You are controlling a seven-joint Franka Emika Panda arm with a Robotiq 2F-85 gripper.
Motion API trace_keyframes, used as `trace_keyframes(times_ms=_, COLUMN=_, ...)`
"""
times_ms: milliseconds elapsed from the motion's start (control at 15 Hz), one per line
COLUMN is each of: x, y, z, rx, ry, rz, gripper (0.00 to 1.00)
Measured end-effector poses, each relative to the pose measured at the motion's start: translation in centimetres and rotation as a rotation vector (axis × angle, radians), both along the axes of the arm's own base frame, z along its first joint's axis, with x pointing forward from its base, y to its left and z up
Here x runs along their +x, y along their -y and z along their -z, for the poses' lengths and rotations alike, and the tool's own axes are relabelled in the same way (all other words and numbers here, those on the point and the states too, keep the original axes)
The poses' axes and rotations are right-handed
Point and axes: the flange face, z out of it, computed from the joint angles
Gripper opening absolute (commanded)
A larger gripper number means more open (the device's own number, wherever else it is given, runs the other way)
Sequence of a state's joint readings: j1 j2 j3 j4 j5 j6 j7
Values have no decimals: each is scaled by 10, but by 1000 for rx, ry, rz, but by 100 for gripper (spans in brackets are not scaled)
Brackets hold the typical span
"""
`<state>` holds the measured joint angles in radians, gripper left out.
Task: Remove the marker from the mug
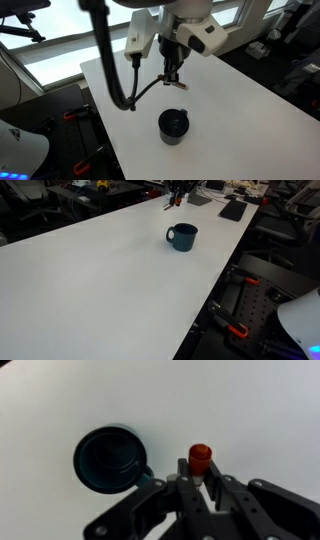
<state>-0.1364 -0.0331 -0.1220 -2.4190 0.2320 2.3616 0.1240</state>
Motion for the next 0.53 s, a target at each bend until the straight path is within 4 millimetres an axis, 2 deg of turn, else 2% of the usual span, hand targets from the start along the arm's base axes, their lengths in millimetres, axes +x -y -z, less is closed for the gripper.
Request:
trace_keyframes(times_ms=333, x=21, y=-56, z=-1, rx=-37, ry=99, rz=-225, gripper=5)
trace_keyframes(times_ms=533, x=30, y=-83, z=21, rx=-45, ry=125, rz=-295, gripper=5)
